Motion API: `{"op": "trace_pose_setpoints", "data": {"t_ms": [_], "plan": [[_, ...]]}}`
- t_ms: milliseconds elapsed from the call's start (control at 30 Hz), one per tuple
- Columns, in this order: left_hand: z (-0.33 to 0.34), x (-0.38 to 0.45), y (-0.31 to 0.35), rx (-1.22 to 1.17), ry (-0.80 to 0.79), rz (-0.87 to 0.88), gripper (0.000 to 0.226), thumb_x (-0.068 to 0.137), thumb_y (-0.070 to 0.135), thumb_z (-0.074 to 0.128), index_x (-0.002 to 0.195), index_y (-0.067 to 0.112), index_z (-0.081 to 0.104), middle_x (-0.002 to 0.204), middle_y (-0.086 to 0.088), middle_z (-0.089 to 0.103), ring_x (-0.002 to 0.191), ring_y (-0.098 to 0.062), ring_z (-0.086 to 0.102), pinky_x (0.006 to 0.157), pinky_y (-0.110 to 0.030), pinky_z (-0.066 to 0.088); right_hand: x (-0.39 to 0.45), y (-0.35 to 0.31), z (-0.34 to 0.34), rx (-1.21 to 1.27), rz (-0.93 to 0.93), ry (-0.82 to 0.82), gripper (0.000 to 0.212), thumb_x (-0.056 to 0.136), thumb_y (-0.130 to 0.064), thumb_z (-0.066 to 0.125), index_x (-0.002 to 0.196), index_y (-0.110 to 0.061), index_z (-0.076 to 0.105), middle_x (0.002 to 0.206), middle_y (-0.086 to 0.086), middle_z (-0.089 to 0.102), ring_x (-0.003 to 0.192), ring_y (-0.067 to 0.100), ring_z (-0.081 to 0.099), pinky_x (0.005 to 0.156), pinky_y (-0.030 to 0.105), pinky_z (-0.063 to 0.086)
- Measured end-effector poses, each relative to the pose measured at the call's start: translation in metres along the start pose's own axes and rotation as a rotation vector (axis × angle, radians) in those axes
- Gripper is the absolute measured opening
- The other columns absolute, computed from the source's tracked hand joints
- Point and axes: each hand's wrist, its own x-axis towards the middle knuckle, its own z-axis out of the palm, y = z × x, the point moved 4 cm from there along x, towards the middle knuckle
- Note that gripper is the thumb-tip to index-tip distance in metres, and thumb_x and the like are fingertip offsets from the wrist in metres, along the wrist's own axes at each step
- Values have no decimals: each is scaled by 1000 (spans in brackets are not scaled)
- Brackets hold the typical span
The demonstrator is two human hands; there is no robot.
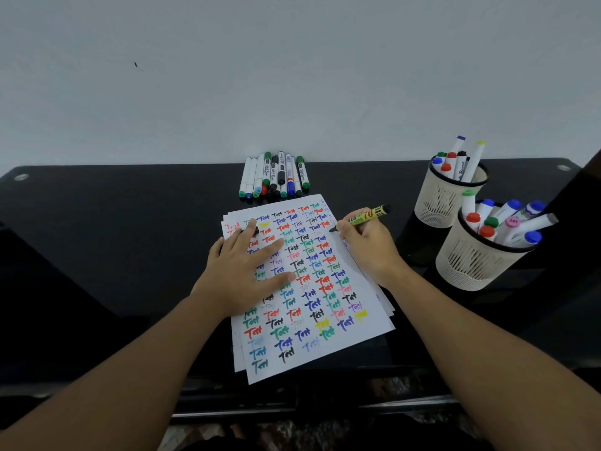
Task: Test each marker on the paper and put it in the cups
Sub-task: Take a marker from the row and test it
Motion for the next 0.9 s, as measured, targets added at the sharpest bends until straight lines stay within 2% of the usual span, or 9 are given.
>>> {"op": "trace_pose_setpoints", "data": {"t_ms": [233, 400, 500, 733, 900], "plan": [[0, 1, 0, -6, 6, -1, 82, 76, 99, 16, 151, 66, 8, 168, 8, -19, 156, -19, -13, 125, -49, -8, 0, -1, 0, -26, -22, -2, 17, 106, -39, 57, 90, -33, 60, 91, 2, 72, 89, 19, 70, 87, 50, 59], [0, 1, -1, -7, 3, -2, 83, 76, 99, 16, 150, 65, 8, 168, 9, -18, 156, -20, -12, 125, -49, -8, 1, 1, -1, -22, -10, 13, 17, 105, -42, 57, 101, -26, 62, 92, -2, 71, 88, 14, 70, 87, 48, 60], [0, 1, -2, -13, 11, 2, 83, 75, 99, 16, 151, 65, 8, 169, 8, -17, 156, -20, -12, 125, -49, -8, 1, 1, 0, -10, -25, 14, 14, 106, -40, 57, 96, -32, 61, 91, -1, 71, 88, 15, 69, 86, 47, 60], [0, 1, -1, -30, 26, 6, 81, 79, 96, 19, 152, 62, 13, 169, 8, -12, 156, -19, -10, 125, -49, -7, 0, 0, -2, -16, -24, 32, 14, 106, -40, 57, 94, -31, 57, 91, -2, 71, 86, 13, 68, 83, 43, 59], [-2, 0, -1, -83, 86, 6, 73, 88, 84, 23, 155, 54, 20, 170, 8, 0, 156, -18, -2, 125, -46, -3, 0, 0, -1, -29, -36, 23, 17, 106, -38, 57, 90, -31, 58, 89, 2, 72, 85, 19, 70, 84, 48, 59]]}}
